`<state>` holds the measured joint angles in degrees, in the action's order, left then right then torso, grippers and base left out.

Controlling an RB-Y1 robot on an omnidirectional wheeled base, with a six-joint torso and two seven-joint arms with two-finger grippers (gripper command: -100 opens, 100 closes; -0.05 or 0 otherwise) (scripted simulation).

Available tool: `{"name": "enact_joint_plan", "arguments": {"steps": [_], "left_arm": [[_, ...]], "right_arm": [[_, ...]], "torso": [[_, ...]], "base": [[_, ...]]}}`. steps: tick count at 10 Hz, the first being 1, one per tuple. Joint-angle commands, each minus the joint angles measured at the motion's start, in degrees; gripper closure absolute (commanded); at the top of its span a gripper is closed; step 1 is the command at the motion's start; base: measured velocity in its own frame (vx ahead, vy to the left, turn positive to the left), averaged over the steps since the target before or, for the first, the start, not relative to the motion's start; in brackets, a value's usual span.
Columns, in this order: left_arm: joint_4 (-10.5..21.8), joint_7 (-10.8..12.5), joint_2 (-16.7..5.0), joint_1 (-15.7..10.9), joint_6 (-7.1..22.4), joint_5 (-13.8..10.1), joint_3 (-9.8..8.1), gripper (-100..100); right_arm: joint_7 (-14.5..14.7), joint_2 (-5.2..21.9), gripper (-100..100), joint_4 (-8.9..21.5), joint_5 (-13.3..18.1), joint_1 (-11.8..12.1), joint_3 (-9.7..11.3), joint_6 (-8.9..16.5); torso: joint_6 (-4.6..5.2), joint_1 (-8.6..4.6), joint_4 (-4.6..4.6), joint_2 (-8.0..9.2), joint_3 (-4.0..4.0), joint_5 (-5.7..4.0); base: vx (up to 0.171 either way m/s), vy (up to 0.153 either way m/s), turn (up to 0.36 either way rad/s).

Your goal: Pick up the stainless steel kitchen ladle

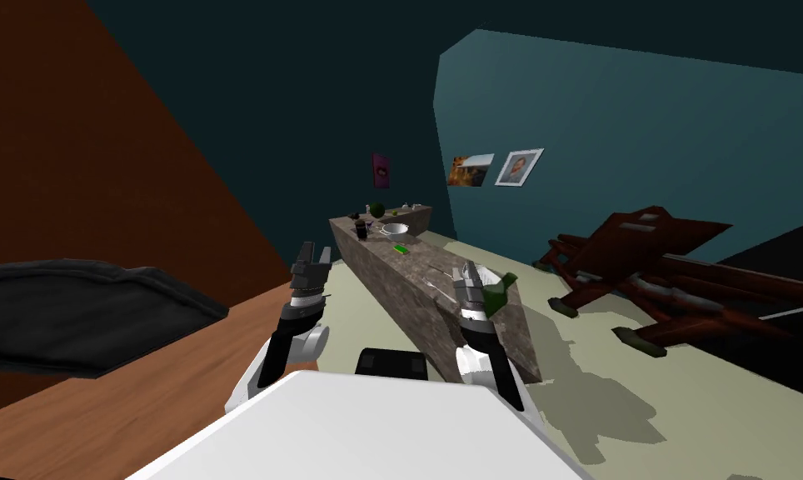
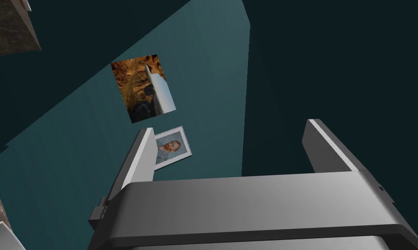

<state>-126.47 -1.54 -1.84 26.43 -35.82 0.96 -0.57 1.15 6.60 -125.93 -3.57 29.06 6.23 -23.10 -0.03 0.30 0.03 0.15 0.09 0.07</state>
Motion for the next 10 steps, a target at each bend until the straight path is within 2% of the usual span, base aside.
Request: {"name": "enact_joint_plan", "arguments": {"steps": [1,3,4,6,7,9,10], "left_arm": [[0.0,0.0,0.0,0.0,0.0,0.0,0.0,0],[0.0,0.0,0.0,0.0,0.0,0.0,0.0,0],[0.0,0.0,0.0,0.0,0.0,0.0,0.0,0],[0.0,0.0,0.0,0.0,0.0,0.0,0.0,0],[0.0,0.0,0.0,0.0,0.0,0.0,0.0,0],[0.0,0.0,0.0,0.0,0.0,0.0,0.0,0],[0.0,0.0,0.0,0.0,0.0,0.0,0.0,0]], "right_arm": [[-0.3,2.5,-100,0.7,0.7,-0.5,1.4,-0.9],[-0.7,5.8,-100,2.2,1.7,-1.3,3.2,-2.6],[-0.7,6.1,-100,2.2,1.7,-1.3,3.2,-2.6],[-1.1,9.7,-100,3.9,2.8,-2.4,5.0,-4.4],[-1.1,10.3,-100,3.9,2.8,-2.4,5.0,-4.4],[-1.7,14.4,-100,6.1,3.9,-3.7,6.9,-6.2],[-1.7,15.2,-100,6.1,3.9,-3.7,6.9,-6.2]], "torso": [[0.0,0.0,0.0,0.0,0.0,0.0],[-0.01,0.16,0.0,-0.01,-0.01,0.04],[0.0,0.17,0.0,0.0,0.0,0.04],[0.0,-0.07,0.0,0.0,0.0,-0.01],[0.01,-0.01,0.01,0.03,0.02,0.0],[0.0,-0.05,0.0,-0.03,-0.02,0.0],[0.01,0.03,-0.01,-0.02,-0.02,0.01]], "base": [[-0.026,0.107,0.278],[-0.034,0.124,0.338],[-0.023,0.071,0.116],[-0.031,0.073,0.321],[-0.016,0.07,0.137],[-0.012,0.086,0.385],[-0.007,0.058,0.101]]}}
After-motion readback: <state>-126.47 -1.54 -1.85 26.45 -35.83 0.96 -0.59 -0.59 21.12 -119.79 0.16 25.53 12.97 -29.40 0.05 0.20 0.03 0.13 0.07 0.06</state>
